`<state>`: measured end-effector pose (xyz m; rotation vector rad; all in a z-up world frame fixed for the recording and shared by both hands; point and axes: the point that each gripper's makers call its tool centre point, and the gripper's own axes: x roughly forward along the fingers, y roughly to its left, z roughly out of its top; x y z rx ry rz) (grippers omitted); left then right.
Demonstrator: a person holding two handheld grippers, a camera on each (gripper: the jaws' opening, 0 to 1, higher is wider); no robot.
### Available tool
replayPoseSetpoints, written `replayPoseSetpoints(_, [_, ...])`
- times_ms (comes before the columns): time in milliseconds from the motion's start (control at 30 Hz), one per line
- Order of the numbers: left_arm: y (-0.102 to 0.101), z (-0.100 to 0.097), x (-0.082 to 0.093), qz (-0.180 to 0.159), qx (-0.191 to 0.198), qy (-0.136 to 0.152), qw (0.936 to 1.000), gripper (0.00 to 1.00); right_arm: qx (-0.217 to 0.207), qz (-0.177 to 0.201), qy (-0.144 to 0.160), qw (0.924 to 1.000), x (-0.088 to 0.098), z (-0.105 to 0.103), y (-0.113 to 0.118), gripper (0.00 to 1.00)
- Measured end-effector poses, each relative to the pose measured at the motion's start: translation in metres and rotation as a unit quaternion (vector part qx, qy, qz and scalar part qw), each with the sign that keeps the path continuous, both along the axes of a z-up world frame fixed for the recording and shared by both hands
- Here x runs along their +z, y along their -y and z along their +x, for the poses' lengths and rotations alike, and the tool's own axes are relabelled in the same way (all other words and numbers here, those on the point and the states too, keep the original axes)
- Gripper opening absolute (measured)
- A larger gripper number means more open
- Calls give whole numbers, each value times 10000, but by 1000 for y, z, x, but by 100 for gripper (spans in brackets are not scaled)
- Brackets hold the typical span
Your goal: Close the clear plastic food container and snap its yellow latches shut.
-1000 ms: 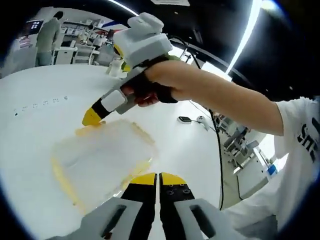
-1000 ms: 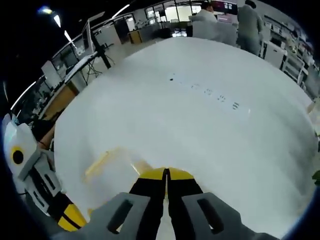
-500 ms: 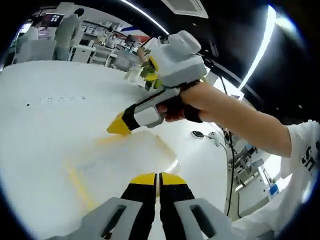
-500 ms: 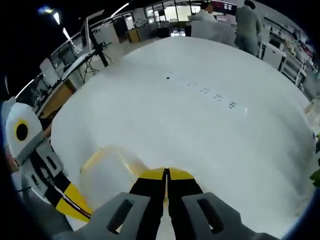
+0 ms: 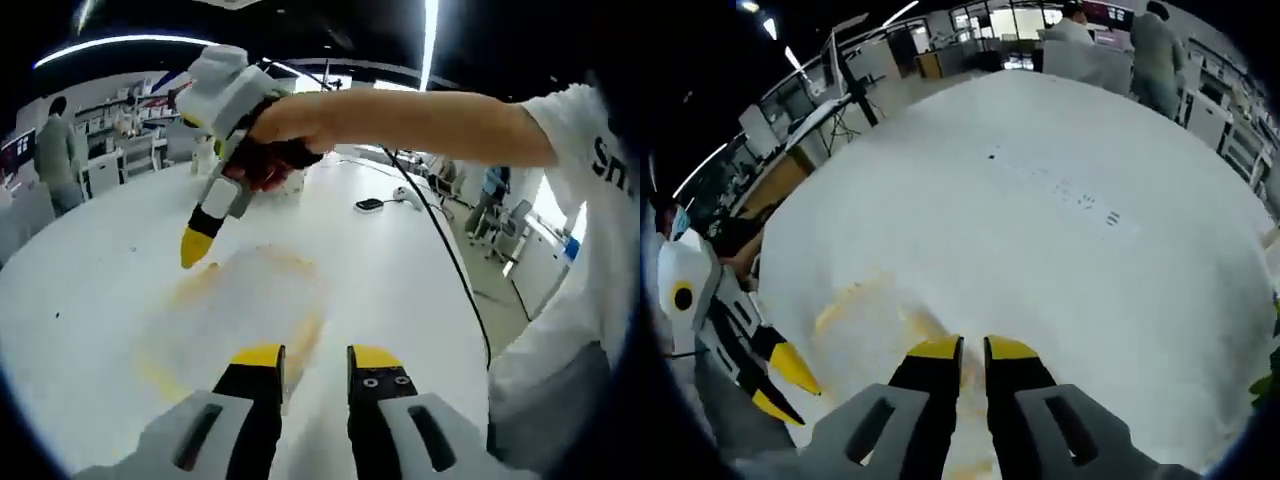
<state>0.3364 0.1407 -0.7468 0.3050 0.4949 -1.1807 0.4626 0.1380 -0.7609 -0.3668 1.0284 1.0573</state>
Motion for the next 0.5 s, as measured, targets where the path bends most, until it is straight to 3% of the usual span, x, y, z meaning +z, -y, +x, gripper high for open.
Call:
replayPoseSetpoints(67, [2, 2, 0, 141, -187, 368, 9991, 33, 818, -63, 76, 9966, 9, -11, -5, 19])
replayPoseSetpoints(100, [3, 4, -1, 258, -278, 611, 9974, 34, 1276, -30, 8, 9918, 13, -22, -9, 22])
replayPoseSetpoints(200, [4, 15, -6, 494, -341, 930, 9939, 34, 2131, -187, -143, 9768, 12, -43, -12, 32])
replayPoseSetpoints(300, [6, 25, -10, 591, -298, 978, 9930, 33, 2516, -662, -180, 9654, -1, -49, -8, 40])
replayPoseSetpoints(433, [1, 31, -16, 970, -393, 1190, 9874, 29, 2895, -1395, -136, 9469, -21, -43, 2, 39])
replayPoseSetpoints(467, [1, 29, -20, 1081, -468, 1184, 9860, 29, 2752, -1181, -302, 9536, -15, -43, -5, 39])
replayPoseSetpoints(500, [0, 28, -23, 1133, -506, 1159, 9855, 30, 2731, -1241, -376, 9532, -17, -44, -4, 40])
